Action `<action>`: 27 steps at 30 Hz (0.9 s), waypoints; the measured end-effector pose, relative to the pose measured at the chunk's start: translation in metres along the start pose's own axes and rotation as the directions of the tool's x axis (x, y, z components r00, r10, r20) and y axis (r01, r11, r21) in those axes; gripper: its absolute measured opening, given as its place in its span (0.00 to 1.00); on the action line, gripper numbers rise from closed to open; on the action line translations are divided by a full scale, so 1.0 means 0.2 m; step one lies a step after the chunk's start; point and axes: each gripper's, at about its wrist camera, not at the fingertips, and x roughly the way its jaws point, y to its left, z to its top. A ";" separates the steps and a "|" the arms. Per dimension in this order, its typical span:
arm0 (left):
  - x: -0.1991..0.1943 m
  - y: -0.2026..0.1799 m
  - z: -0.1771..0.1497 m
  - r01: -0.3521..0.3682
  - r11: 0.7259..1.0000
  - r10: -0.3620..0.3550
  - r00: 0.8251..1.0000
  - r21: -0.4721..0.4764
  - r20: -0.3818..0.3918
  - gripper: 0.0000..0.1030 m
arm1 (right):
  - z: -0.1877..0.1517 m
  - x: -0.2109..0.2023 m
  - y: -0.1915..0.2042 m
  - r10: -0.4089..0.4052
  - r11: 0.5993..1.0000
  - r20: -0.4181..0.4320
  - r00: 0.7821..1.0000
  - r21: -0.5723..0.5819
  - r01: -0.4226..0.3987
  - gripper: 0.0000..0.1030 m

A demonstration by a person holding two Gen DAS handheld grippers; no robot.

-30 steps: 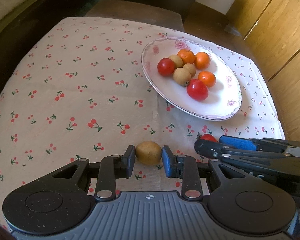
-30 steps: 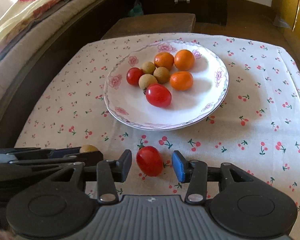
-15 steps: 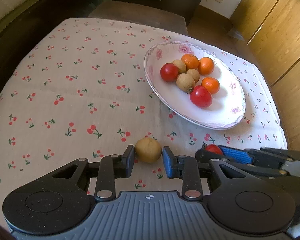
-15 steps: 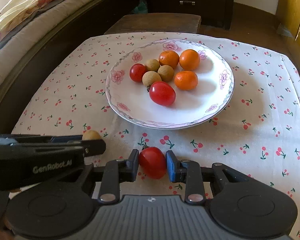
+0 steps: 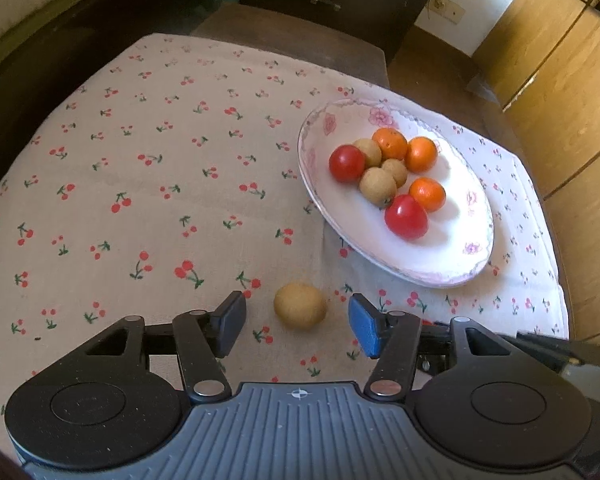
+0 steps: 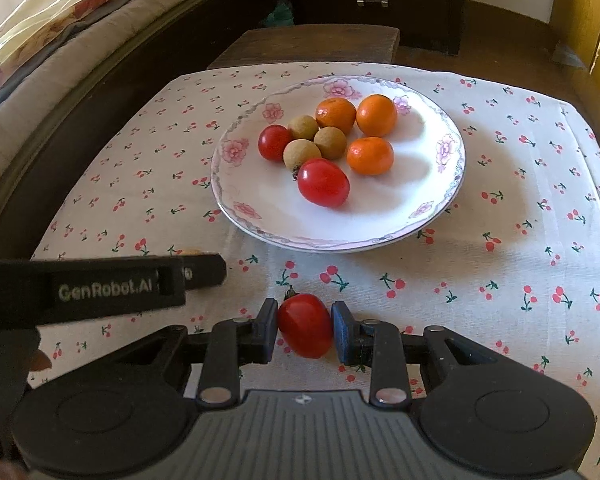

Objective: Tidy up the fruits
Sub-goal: 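Lift and carry the kiwi with the left tool while the right tool carries the tomato to the bowl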

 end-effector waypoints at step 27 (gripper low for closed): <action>-0.05 -0.06 -0.04 0.004 0.996 -0.005 1.000 0.087 0.011 0.36 | 0.01 -0.07 -0.01 -0.002 1.000 0.031 1.000 0.025 0.001 0.30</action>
